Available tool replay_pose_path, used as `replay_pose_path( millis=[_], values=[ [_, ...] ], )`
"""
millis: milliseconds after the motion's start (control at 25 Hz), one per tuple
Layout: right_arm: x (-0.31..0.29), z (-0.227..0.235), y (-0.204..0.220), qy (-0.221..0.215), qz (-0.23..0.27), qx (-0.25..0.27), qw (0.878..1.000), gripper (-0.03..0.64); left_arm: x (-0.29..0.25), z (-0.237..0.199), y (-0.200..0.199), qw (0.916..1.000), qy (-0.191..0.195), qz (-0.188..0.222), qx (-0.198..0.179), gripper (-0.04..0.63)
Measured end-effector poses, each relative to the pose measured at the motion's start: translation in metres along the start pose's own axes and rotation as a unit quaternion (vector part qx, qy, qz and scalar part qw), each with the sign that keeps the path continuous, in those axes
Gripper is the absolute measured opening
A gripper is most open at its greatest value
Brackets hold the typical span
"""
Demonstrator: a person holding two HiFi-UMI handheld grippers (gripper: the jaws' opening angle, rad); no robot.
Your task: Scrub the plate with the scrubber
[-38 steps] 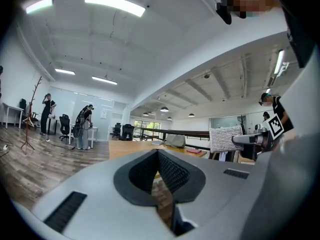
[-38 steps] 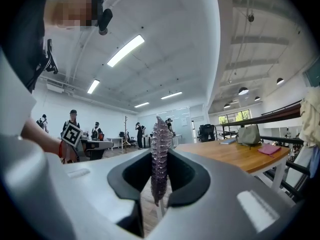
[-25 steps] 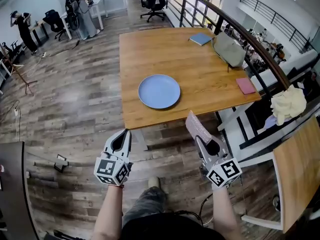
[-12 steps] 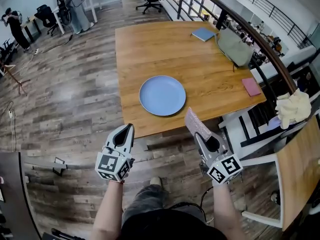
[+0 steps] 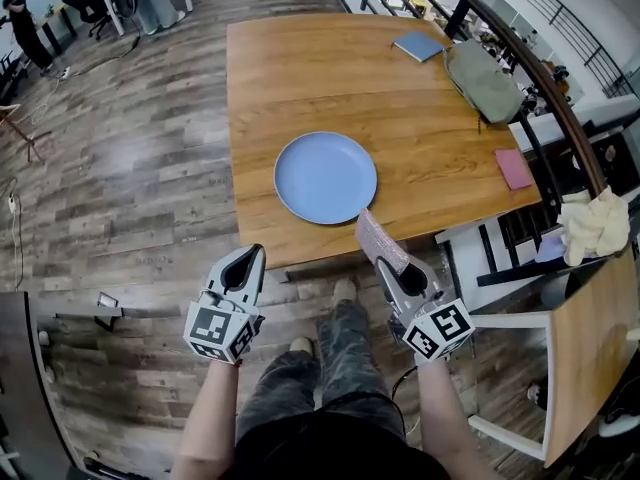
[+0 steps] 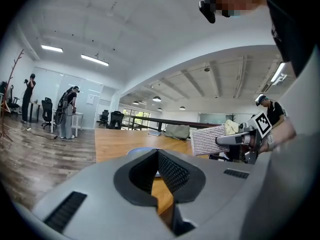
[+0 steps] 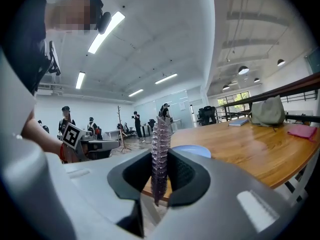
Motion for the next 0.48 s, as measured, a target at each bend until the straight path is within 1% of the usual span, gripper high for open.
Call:
replay_pose_path(
  millis=[280, 400, 480],
  values=[
    [-0.063, 0.041, -0.005, -0.059, -0.033, 0.005, 0.998, 0.08, -0.035, -0.019, 0.001, 0.9992, -0.033, -0.011, 0.021, -0.003],
    [-0.09, 0.059, -0.008, -0.083, -0.048, 0.014, 0.995, 0.08, -0.056, -0.023, 0.002, 0.9986, -0.042, -0.02, 0.025, -0.003],
    [-0.105, 0.072, -0.01, -0.101, -0.06, 0.024, 0.993, 0.08, -0.073, -0.026, 0.003, 0.9981, -0.046, -0.02, 0.035, -0.003]
  ],
)
Point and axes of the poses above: the fingertips, and each gripper's own axes: x backward along the fingers, z to its right, y out of its underside, the point moved 9 cm from there along x, backward along the fingers, and after that the axes turned 2 degrees about y, right-handed, at the moved point
